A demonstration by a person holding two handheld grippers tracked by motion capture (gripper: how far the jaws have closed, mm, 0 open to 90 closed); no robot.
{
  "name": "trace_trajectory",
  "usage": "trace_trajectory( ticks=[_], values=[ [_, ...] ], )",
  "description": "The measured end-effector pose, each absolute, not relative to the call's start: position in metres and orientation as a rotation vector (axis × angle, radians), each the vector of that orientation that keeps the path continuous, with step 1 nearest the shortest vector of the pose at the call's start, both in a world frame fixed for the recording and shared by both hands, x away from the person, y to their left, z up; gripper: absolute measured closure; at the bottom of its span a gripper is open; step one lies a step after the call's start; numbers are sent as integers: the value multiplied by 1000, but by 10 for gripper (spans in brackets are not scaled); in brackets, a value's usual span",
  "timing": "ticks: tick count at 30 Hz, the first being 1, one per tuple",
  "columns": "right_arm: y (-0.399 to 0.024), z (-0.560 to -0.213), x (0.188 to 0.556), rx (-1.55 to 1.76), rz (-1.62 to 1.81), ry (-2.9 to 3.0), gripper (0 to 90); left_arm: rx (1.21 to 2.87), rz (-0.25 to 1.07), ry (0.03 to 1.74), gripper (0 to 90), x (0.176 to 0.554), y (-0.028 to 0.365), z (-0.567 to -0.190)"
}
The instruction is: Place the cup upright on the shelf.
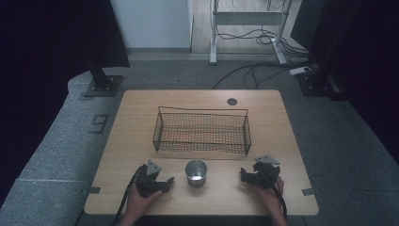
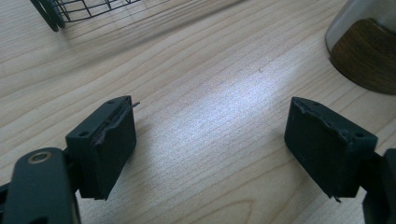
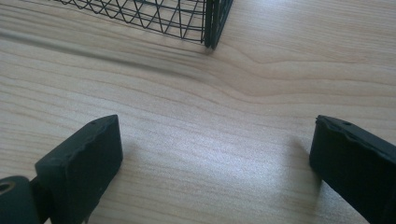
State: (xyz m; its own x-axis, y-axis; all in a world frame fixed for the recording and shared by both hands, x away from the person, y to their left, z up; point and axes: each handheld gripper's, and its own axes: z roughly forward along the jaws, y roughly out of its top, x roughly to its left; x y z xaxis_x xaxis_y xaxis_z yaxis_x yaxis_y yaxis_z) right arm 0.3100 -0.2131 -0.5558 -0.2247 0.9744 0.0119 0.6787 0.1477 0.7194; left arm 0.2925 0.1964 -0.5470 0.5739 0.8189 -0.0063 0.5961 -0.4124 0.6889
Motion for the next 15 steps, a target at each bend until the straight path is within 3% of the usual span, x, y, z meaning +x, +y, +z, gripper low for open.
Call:
trace_trajectory(
  ticks=[8,11,15],
  values=[
    [-214,-555,307,1586,842,1960,36,2153,441,1123,166,293,196,-547],
    [-214,-551,305,1600,852,1960,122,2153,441,1123,166,293,196,-547],
    [-211,-546,301,1575,912,1981,141,2153,441,1123,166,293,196,-547]
  ],
)
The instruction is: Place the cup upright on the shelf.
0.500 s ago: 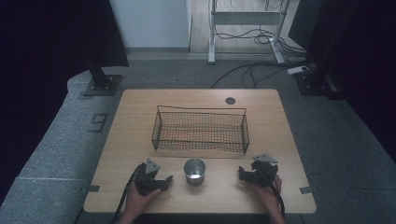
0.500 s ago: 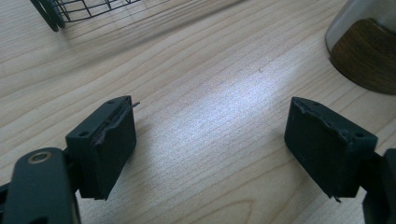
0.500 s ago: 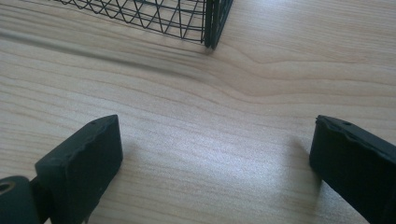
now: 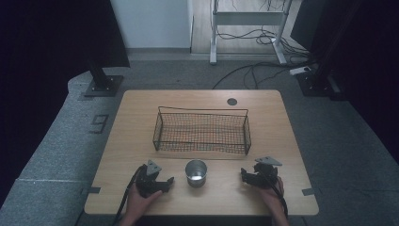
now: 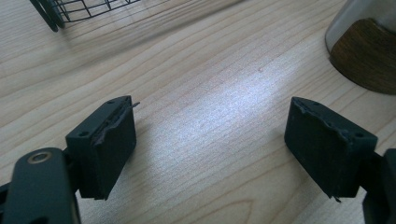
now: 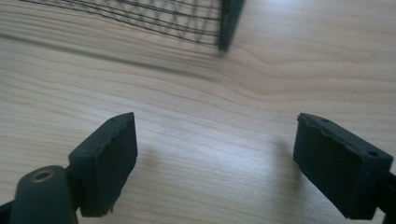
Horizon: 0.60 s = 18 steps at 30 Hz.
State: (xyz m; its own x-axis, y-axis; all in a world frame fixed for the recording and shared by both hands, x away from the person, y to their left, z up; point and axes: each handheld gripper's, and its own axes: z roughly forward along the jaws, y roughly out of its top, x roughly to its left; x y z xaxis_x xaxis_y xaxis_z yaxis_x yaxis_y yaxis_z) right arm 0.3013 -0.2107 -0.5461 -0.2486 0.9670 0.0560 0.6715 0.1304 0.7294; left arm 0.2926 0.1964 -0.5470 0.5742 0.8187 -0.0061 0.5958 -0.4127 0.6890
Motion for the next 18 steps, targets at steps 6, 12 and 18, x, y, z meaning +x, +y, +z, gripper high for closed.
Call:
trace_trajectory(
  ticks=[6,12,18],
  values=[
    [-206,-538,295,1536,967,1968,145,2153,440,1123,166,293,196,-547],
    [-200,-521,285,1470,1061,1918,177,2153,441,1123,166,293,196,-547],
    [-193,-513,279,1439,1115,1933,178,2153,440,1123,166,293,196,-547]
  ],
)
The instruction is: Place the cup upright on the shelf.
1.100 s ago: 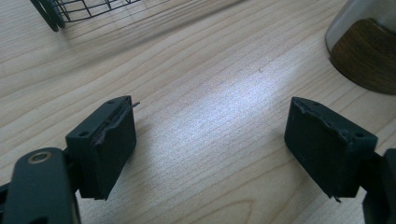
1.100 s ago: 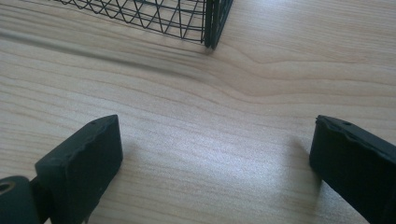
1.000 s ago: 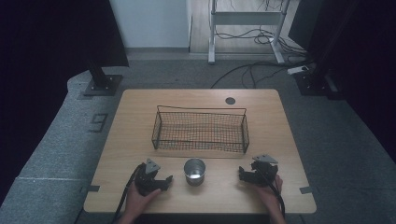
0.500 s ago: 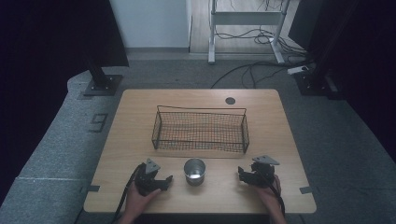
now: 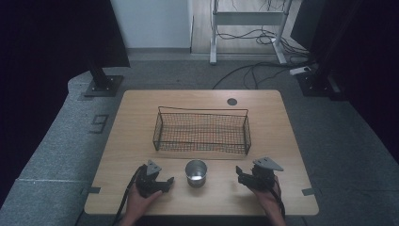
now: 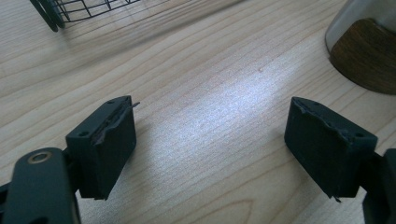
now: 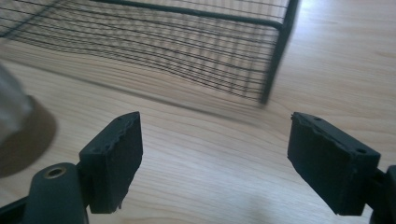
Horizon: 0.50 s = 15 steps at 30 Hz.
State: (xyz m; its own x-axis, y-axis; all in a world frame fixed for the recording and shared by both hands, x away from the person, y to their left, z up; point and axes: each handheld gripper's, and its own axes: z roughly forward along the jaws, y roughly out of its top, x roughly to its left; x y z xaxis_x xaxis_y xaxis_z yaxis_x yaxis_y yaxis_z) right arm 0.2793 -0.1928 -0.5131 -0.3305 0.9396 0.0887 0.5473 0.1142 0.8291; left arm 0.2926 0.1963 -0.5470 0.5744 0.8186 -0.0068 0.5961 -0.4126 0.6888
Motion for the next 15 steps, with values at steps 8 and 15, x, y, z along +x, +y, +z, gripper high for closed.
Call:
trace_trajectory(
  ticks=[8,15],
  values=[
    [-177,-501,272,1356,1164,1986,177,2153,440,1123,166,293,196,-547],
    [-167,-498,270,1331,1186,2010,177,2154,439,1121,166,293,196,-547]
  ],
)
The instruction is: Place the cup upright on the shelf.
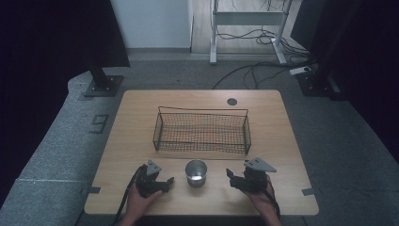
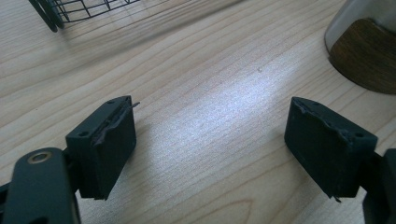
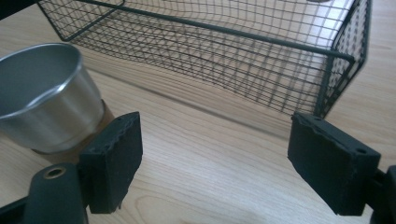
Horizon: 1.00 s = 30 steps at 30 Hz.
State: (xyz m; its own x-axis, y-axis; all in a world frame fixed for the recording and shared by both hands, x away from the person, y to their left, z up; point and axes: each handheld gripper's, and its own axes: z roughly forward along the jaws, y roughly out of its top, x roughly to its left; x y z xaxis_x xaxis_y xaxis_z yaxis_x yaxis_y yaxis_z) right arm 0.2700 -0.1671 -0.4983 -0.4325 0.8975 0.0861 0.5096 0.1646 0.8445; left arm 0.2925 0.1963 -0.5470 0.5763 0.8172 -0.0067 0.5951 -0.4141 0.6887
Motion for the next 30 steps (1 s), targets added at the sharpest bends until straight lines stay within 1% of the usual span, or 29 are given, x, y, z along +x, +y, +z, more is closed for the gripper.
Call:
trace_trajectory(
  ticks=[19,30],
  values=[
    [-144,-483,264,1267,1284,2044,175,2153,439,1121,166,293,196,-547],
    [-121,-475,261,1189,1325,2092,174,2155,439,1120,166,293,196,-547]
  ],
)
